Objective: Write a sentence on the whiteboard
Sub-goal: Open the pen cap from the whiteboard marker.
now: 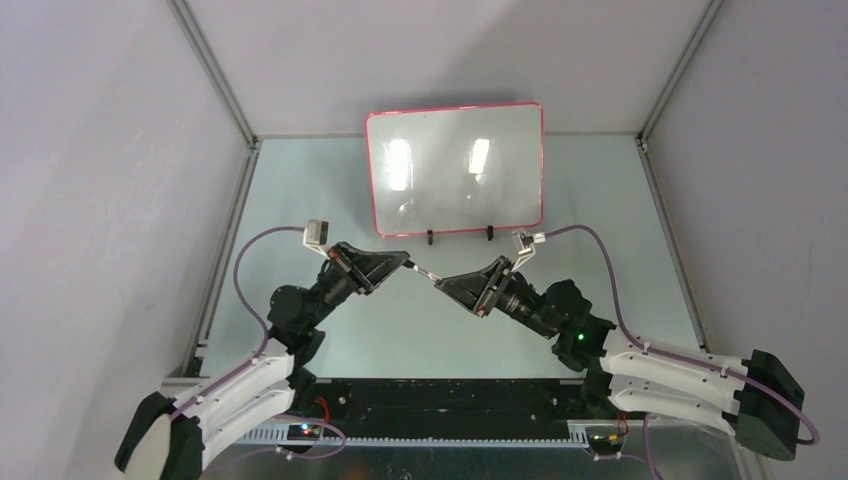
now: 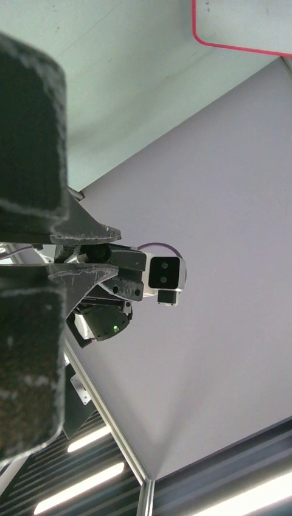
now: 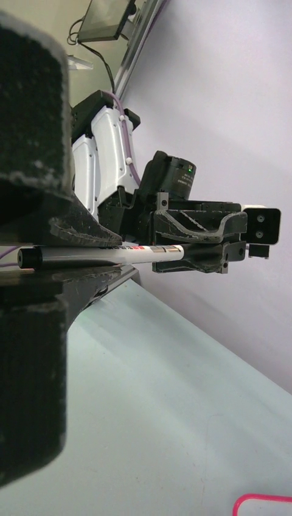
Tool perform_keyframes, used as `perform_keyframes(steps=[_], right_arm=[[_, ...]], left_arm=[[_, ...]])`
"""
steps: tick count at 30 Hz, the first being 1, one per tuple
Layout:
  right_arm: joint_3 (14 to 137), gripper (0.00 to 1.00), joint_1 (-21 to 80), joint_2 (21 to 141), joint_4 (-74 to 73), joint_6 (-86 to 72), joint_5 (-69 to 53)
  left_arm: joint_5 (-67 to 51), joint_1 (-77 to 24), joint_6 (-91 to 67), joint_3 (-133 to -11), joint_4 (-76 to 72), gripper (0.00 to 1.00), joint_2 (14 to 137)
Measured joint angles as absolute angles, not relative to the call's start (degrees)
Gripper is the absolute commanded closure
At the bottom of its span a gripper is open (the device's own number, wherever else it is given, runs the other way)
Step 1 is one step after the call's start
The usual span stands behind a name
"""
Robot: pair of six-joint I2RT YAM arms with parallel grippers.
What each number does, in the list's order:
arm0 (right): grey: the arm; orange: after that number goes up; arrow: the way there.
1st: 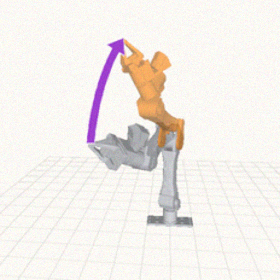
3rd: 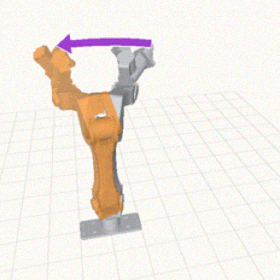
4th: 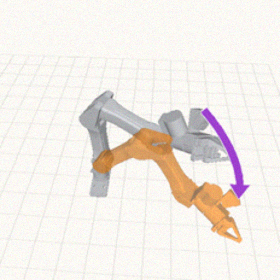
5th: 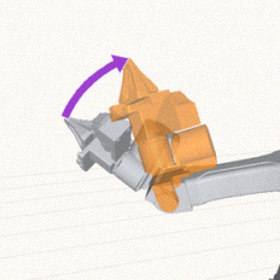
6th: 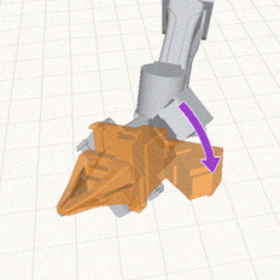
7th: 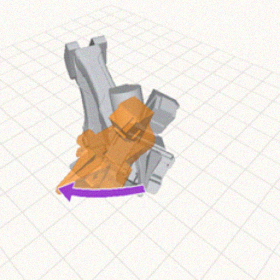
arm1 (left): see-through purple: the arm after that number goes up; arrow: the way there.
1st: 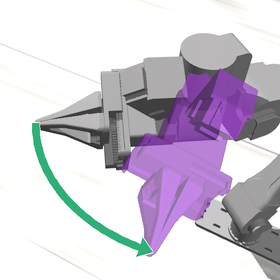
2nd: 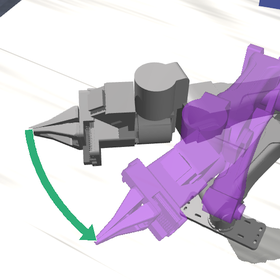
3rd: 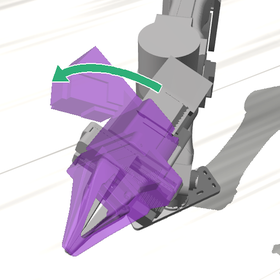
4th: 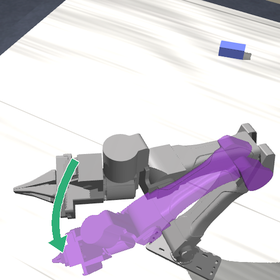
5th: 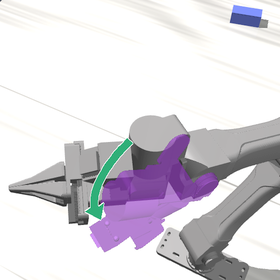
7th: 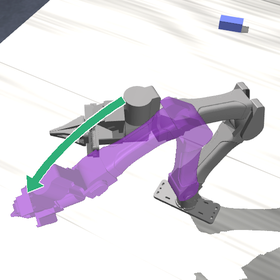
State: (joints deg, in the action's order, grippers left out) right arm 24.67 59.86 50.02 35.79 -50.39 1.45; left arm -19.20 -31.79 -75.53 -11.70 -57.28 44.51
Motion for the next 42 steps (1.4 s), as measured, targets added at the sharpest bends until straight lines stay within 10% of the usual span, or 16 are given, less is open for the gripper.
perform_keyframes(steps=[24, 42], right_arm=[[18.94, 1.0, 58.63, 30.52, 13.3, -50.19, 5.76], [32.86, 1.0, 48.25, 34.54, -24.34, -40.03, 11.14]], left_arm=[[-18.39, -10.09, -77.78, -9.15, -46.68, 1.0, 31.88], [3.16, -6.94, -46.7, -18.17, 10.72, 1.0, 29.74]])
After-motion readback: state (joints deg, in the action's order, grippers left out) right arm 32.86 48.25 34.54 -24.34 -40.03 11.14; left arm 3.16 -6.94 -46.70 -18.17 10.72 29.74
